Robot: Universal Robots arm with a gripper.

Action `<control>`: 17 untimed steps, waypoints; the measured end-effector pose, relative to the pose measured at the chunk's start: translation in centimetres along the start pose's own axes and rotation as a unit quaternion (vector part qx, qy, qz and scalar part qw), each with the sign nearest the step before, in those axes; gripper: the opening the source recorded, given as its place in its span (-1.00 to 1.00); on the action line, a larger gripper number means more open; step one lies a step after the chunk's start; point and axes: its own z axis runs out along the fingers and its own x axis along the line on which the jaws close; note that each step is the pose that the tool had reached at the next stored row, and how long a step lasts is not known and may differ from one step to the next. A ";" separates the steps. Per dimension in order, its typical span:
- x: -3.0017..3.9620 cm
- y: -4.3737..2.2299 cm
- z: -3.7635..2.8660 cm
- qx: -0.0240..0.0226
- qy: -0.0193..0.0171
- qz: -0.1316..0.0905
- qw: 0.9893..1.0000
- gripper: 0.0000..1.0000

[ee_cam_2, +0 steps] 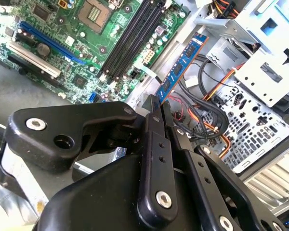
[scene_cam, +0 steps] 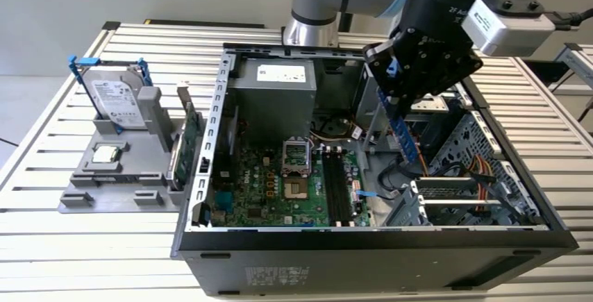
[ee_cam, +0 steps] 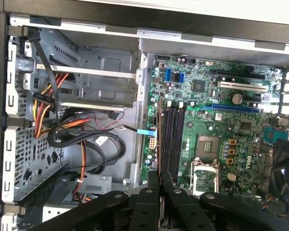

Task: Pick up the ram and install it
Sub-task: 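Insert the ram into the slot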

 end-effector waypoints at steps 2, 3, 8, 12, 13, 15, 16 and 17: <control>0.00 0.00 0.03 0.000 0.000 0.000 1.000 -1.00; 0.00 0.00 0.05 0.000 0.000 0.000 1.000 -1.00; 0.01 0.00 0.20 0.000 0.000 0.000 1.000 -1.00; 0.01 0.00 0.32 0.000 0.000 0.000 1.000 -1.00; 0.01 0.01 0.35 0.000 0.000 0.000 1.000 -1.00; 0.01 0.01 0.39 0.000 0.000 0.000 1.000 -1.00; 0.01 0.01 0.39 0.000 0.000 0.000 1.000 -1.00; 0.01 0.01 0.39 0.000 0.000 0.000 1.000 -1.00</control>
